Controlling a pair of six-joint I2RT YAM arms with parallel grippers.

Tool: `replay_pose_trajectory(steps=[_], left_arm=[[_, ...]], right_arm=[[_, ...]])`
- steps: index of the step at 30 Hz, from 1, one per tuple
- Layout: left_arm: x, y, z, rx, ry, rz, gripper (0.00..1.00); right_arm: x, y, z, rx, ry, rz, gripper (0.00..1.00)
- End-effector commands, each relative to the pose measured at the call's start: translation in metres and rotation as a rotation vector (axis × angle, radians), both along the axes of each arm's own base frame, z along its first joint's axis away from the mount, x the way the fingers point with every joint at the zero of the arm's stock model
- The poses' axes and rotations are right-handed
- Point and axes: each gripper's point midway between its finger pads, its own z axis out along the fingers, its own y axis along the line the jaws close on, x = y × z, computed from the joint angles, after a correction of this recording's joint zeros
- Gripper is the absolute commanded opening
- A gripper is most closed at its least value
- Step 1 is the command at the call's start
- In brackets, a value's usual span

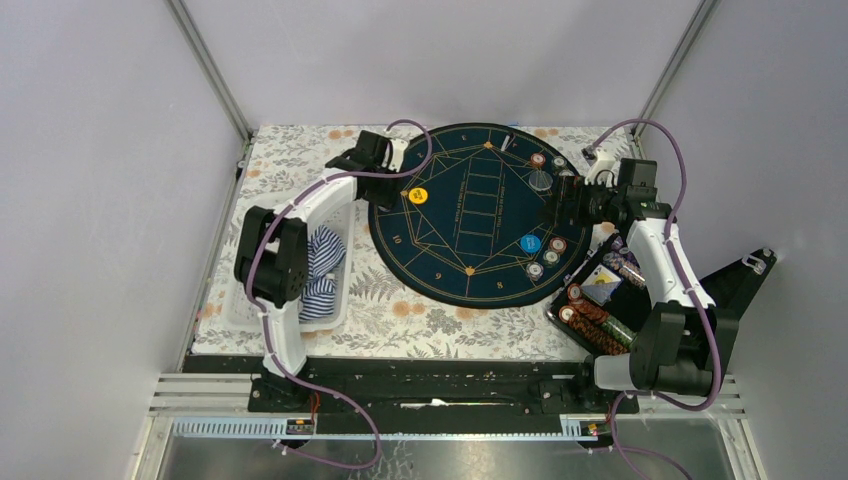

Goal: Distribute texas hold em gaming equipment

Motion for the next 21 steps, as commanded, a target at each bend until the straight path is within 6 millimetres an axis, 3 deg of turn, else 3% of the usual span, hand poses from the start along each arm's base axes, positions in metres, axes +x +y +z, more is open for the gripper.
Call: replay_pose_trajectory(steps=[1,21], left_arm=[[0.028,-0.006,0.009,-0.042,-0.076,0.023,0.29],[0.064,-0.003,-0.027,0.005,-0.077,0.061,0.38]], right_arm=[[0.000,0.002,0.001,0.010,-0.008,0.024,1.00],[-0.001,0.003,-0.006,0.013,0.006,0.041,1.00]])
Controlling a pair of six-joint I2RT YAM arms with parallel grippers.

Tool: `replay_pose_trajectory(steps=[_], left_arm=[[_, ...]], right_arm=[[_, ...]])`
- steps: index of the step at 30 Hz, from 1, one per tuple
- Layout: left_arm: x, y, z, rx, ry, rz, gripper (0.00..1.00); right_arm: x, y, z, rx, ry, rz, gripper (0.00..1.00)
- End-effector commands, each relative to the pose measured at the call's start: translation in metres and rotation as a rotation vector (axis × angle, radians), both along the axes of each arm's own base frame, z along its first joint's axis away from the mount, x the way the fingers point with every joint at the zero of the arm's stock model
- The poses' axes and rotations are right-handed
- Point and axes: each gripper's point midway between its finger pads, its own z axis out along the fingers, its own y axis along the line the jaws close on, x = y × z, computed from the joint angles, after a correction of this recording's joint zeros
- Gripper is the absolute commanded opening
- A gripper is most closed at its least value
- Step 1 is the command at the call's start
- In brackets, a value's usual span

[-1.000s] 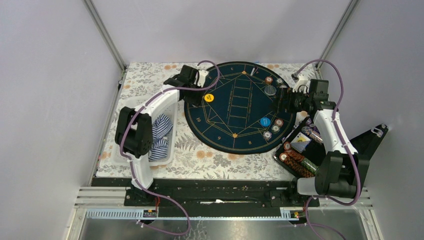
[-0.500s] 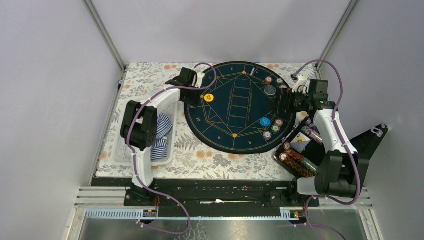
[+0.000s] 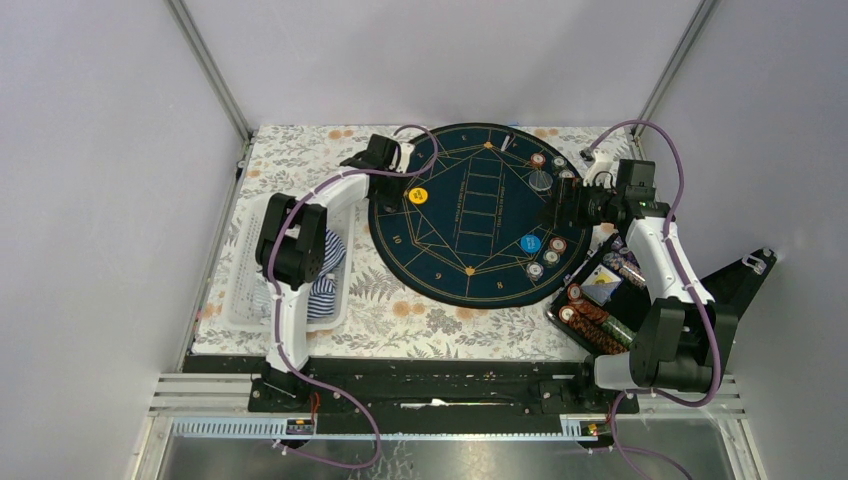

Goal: Distribute texas hold em gaming equipment

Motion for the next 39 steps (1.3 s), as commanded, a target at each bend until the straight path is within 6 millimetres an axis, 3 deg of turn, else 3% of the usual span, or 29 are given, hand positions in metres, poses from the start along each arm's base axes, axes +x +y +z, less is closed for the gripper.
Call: replay_pose_trajectory(steps=[1,6,10,17,22,26,31,35,39], left_arm=[[0.030,0.000,0.025,-0.023,-0.106,0.033,0.41],[0.030,0.007,0.031,0.003,-0.118,0.060,0.65],[0.025,0.003,0.048,-0.030,-0.127,0.046,0.78],[0.005,-0.016,0.119,-0.125,-0.188,-0.043,0.98],[-0.019,-0.025,0.154,-0.148,-0.211,-0.113,0.99],[-0.038,-0.036,0.160,-0.160,-0.186,-0.163,0.99],[-0.055,-0.047,0.163,-0.205,-0.163,-0.228,0.99],[-0.061,-0.051,0.163,-0.225,-0.146,-0.251,0.99],[-0.064,-0.053,0.163,-0.241,-0.137,-0.261,0.99]], right_arm=[[0.001,0.000,-0.001,0.004,-0.011,0.012,1.00],[0.008,-0.010,0.000,-0.036,-0.025,-0.051,1.00],[0.018,-0.021,0.005,-0.057,-0.031,-0.139,1.00],[0.037,-0.054,0.031,-0.214,-0.040,-0.237,1.00],[0.058,-0.088,0.047,-0.413,-0.014,-0.248,1.00],[0.080,-0.118,0.043,-0.510,0.056,-0.249,1.00],[0.087,-0.121,0.036,-0.645,0.048,0.094,1.00],[0.098,-0.157,0.017,-0.848,0.063,0.254,1.00],[0.110,-0.181,-0.001,-0.901,0.106,0.347,1.00]])
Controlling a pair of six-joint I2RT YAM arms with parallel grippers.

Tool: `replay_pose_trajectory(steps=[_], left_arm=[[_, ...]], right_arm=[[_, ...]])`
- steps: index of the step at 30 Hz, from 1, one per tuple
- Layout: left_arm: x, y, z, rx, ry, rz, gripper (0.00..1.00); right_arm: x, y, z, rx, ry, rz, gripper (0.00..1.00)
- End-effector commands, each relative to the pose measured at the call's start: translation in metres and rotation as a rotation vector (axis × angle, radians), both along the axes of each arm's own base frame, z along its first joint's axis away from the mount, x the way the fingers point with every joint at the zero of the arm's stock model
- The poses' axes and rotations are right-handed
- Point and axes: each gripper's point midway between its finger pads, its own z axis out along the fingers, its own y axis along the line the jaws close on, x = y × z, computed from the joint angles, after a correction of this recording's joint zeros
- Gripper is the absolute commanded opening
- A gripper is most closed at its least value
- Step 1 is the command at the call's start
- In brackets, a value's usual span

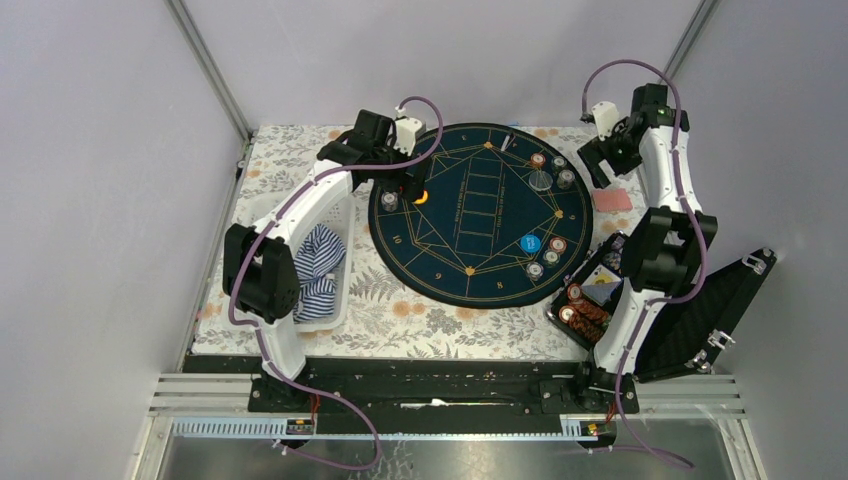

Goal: Distribute texas hold em gaming equipment

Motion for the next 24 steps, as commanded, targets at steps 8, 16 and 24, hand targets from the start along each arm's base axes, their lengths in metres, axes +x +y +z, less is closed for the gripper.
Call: replay_pose_trajectory(steps=[8,16,24], left_arm=[[-0.011,-0.007,0.018,-0.070,-0.008,-0.041,0.99],[-0.011,-0.011,0.018,-0.087,0.005,-0.045,0.99],[-0.014,-0.012,0.017,-0.098,0.018,-0.043,0.99]], right_arm=[[0.035,-0.070,-0.058,-0.180,0.129,-0.168,1.00],[0.043,-0.051,-0.079,0.063,0.061,-0.545,1.00],[0.044,-0.048,-0.060,0.239,-0.029,-1.054,1.00]])
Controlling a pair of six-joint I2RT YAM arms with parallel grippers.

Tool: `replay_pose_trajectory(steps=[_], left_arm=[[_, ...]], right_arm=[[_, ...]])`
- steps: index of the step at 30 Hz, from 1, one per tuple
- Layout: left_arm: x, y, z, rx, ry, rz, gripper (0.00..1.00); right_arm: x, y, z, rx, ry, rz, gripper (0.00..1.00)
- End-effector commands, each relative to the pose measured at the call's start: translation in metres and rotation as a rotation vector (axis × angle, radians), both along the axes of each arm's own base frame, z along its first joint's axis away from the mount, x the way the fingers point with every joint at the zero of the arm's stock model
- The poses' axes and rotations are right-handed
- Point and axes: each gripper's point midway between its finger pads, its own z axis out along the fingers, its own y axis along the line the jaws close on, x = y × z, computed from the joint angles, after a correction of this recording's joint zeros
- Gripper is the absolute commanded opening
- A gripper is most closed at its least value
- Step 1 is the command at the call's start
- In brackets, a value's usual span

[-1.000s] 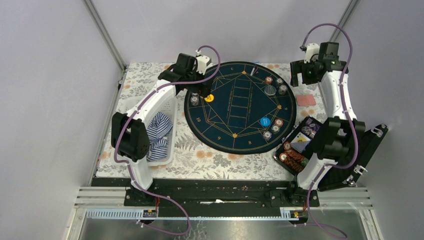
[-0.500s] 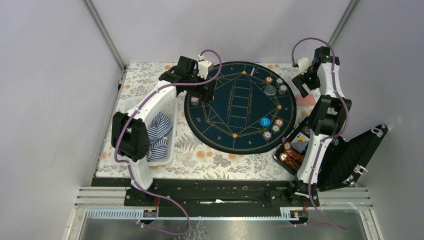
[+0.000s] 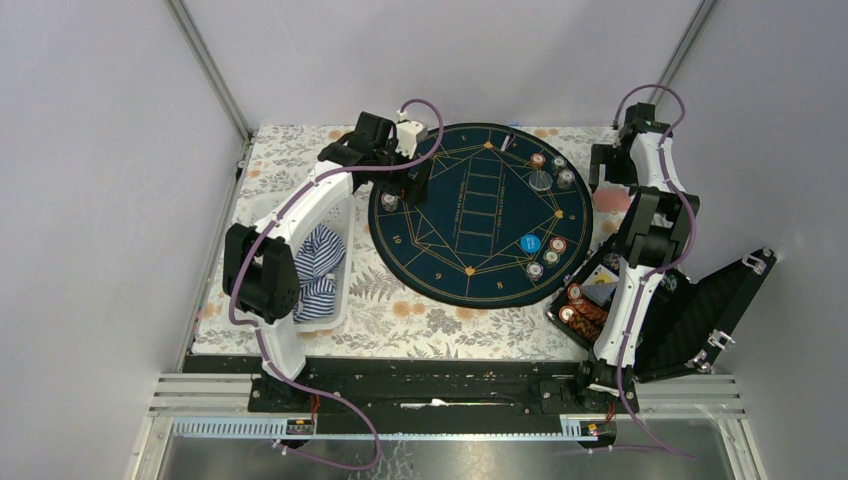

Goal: Distribute texas hold em gaming equipment

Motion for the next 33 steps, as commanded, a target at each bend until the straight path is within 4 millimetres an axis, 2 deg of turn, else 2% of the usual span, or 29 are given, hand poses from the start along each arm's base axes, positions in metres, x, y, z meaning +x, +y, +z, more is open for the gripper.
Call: replay_pose_trajectory(steps=[1,4,9,14,21,33], left_arm=[[-0.003,-0.003,0.021,-0.050,-0.034,-0.007,0.99],[-0.005,-0.004,0.025,-0.058,-0.038,-0.012,0.99],[-0.007,-0.003,0.031,-0.063,-0.048,-0.013,0.99],[-0.008,-0.002,0.031,-0.067,-0.053,-0.007,0.99],[-0.008,-0.003,0.028,-0.068,-0.045,-0.007,0.99],[-0.007,-0.003,0.026,-0.065,-0.040,-0.004,0.99]], right_arm=[[0.011,0.001,0.049,0.069,-0.186,-0.371,1.00],[0.014,0.002,0.045,0.109,-0.208,-0.476,1.00],[0.019,-0.008,0.038,0.094,-0.222,-0.623,1.00],[0.010,-0.015,0.018,0.057,-0.170,-0.709,1.00],[0.008,-0.018,-0.011,0.041,-0.120,-0.744,1.00],[0.004,-0.024,-0.042,0.040,-0.068,-0.779,1.00]])
